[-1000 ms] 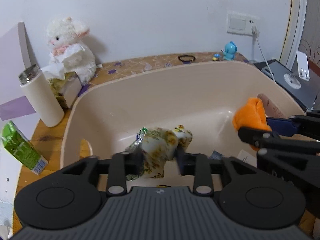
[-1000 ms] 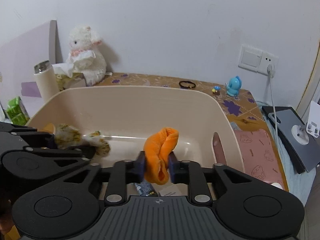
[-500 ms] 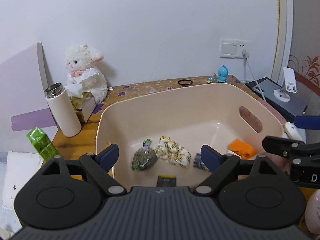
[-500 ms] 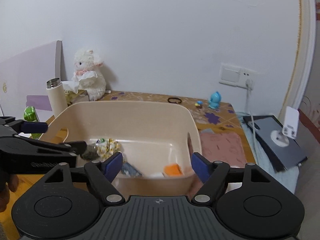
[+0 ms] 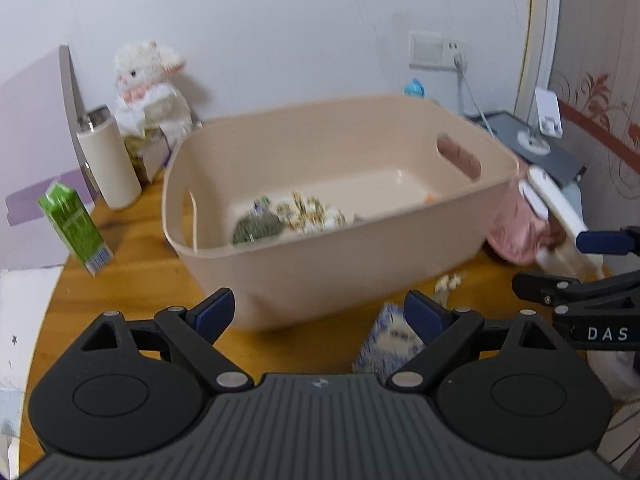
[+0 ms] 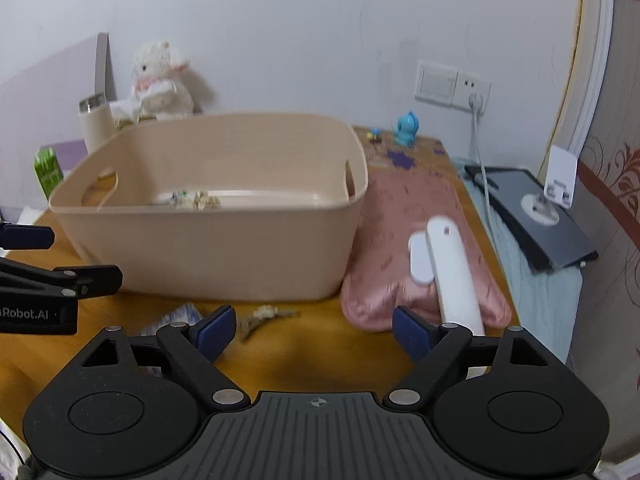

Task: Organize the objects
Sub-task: 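Withdraw both tools and bring the left tool to the tissue pack, then grasp the blue-and-white tissue pack with the left tool while the right tool grasps the keys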

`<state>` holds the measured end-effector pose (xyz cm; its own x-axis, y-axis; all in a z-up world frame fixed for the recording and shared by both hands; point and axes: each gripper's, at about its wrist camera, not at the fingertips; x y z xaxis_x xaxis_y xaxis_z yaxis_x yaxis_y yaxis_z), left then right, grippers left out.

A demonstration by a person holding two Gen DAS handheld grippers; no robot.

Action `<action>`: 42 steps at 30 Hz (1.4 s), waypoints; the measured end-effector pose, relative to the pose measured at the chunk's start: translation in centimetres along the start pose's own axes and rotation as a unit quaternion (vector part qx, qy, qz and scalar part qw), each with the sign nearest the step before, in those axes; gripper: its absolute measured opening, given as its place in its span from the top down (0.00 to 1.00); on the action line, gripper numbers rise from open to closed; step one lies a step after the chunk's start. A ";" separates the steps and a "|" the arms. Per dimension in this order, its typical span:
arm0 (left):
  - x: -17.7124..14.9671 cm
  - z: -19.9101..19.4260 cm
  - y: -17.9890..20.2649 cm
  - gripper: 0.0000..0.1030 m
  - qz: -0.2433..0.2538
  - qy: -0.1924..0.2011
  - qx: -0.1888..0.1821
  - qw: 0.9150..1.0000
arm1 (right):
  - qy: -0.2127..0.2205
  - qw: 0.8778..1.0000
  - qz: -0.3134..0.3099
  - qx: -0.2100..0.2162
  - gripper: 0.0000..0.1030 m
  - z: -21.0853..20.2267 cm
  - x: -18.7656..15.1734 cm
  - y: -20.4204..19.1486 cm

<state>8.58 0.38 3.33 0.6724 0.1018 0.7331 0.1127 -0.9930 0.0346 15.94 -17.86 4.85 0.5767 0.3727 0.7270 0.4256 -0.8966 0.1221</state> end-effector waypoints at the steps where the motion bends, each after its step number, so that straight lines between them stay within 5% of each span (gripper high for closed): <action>1: -0.4 0.3 0.1 0.10 0.001 -0.008 -0.003 1.000 | -0.004 1.000 -0.001 0.000 0.15 0.1 -0.3 -0.1; 9: -2.4 4.2 0.5 0.10 -0.007 -0.058 -0.036 0.998 | -0.031 0.999 -0.014 -0.005 0.14 1.8 -1.9 -0.9; 19: -2.8 8.3 0.5 0.13 -0.013 -0.073 -0.059 0.996 | -0.058 0.998 -0.004 -0.008 0.14 4.1 -2.4 -0.8; 35: -2.6 8.0 -2.2 0.20 -0.044 -0.076 -0.004 0.996 | -0.072 0.996 0.028 0.042 0.12 7.5 -1.7 -2.4; 42: -2.2 7.9 -3.0 0.28 -0.052 -0.076 0.002 0.996 | -0.061 0.997 0.040 0.028 0.11 9.0 -1.1 -3.3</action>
<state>12.57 3.62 -3.74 0.7602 0.2114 0.6144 0.1892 -0.9766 0.1021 20.15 -13.21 -2.45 0.6893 0.3297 0.6450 0.4105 -0.9114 0.0272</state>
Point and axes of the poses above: each gripper's, at about its wrist camera, not at the fingertips, and z roughly the way its jaws point, y to its right, x to its top, and after that the axes turned 8 degrees about -x, right-handed
